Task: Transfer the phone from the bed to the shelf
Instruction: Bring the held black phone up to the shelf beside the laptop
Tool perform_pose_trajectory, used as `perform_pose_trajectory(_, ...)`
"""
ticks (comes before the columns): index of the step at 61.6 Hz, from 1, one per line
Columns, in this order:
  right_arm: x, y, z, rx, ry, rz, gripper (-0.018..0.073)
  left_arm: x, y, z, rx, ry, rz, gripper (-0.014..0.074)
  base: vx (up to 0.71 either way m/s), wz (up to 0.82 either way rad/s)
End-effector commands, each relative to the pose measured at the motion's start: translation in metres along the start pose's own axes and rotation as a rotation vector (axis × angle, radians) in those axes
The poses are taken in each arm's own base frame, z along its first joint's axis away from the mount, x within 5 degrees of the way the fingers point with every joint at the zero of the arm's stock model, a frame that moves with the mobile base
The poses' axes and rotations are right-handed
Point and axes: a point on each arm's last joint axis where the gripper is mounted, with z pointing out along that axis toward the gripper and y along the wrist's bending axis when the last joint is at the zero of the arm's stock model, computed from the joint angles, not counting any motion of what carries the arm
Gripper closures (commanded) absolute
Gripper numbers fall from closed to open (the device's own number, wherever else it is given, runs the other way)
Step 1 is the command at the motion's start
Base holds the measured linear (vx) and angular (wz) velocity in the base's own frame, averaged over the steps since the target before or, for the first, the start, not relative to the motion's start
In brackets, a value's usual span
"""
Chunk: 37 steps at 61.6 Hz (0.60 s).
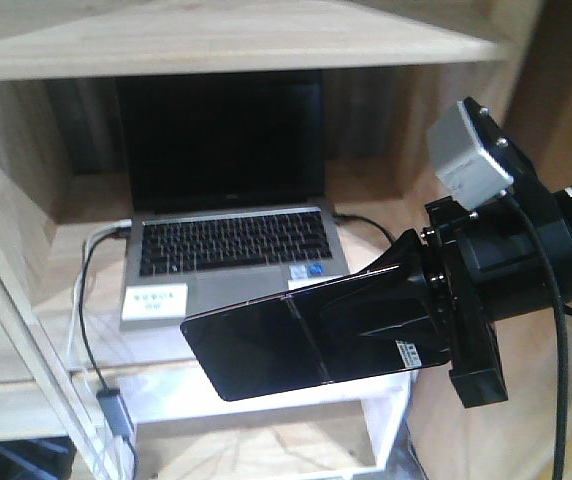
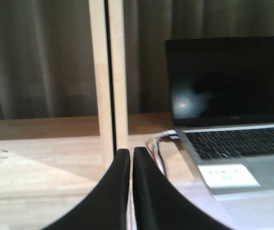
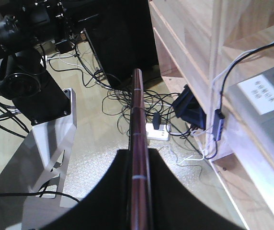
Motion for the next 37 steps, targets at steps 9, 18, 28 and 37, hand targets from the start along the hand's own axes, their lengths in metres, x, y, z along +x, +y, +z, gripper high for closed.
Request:
perform_pose_trajectory(9,-0.0142,0.0166,-0.0091,-0.073,-0.080,-0.019,0.0561,-0.0154,0.0000,-0.0022,0.004,-0.104,-0.019,0.0595,0.23,0.14)
perform_pose_trajectory(18,-0.0142,0.0165,-0.0091,-0.072,-0.081,-0.019,0.0561,-0.0154,0.0000,-0.0022,0.004,-0.104,-0.019,0.0595,0.21,0.15)
perform_pose_trajectory(28,-0.0142,0.0165,-0.0091,-0.072,-0.081,-0.019,0.0561,-0.0154,0.0000,-0.0022,0.004,-0.104,-0.019,0.0595,0.17,0.15)
perform_pose_trajectory(37,-0.0142,0.0165,-0.0091,-0.072,-0.081,-0.019,0.0561,-0.0154,0.0000,-0.0022,0.004,-0.104,-0.019,0.0595,0.13,0.11)
